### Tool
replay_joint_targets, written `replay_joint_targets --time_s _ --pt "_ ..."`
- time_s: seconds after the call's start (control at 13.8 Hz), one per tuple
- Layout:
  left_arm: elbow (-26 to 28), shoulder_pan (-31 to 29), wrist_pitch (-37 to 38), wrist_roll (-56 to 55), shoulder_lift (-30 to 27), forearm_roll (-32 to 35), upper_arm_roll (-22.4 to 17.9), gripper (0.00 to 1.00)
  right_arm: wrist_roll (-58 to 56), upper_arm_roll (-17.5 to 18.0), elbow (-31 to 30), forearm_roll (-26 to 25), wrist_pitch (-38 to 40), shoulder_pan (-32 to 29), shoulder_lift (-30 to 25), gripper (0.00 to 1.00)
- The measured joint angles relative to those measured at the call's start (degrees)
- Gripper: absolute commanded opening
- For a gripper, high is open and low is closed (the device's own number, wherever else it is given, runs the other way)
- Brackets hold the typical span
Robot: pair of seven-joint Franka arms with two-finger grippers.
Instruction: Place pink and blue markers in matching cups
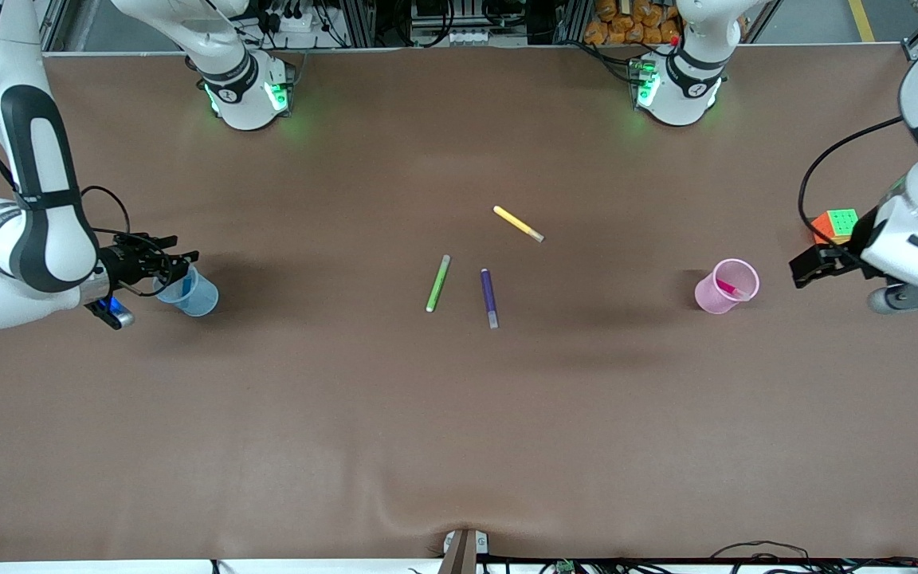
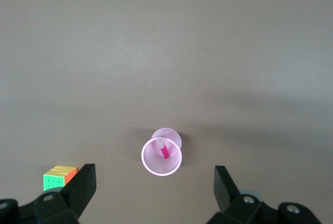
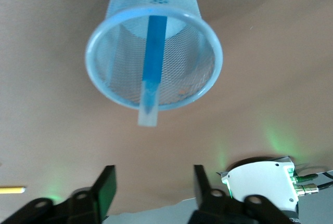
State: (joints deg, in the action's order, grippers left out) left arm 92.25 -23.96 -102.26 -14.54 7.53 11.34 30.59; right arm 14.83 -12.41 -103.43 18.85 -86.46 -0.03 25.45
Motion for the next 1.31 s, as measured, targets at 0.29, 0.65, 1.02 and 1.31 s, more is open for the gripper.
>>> replay_joint_targets --time_s 0.29,0.65,1.02,1.31 --pt "-0.8 0.2 0.3 0.0 0.1 0.0 0.3 1.0 0.0 0.0 7.8 0.0 7.2 0.0 0.0 1.0" --pt "-1.6 0.2 1.7 0.0 0.1 0.0 1.2 1.0 -1.3 0.3 17.8 0.2 14.9 0.0 0.0 1.0" --pt "-2.8 0.2 6.8 0.0 -2.2 -0.9 1.5 1.0 -7.1 0.9 26.2 0.2 16.0 1.0 0.0 1.0" --pt "-3.6 0.2 9.4 0.0 -4.1 -1.5 1.8 1.0 -7.7 0.4 35.8 0.2 21.0 -0.3 -0.3 1.0"
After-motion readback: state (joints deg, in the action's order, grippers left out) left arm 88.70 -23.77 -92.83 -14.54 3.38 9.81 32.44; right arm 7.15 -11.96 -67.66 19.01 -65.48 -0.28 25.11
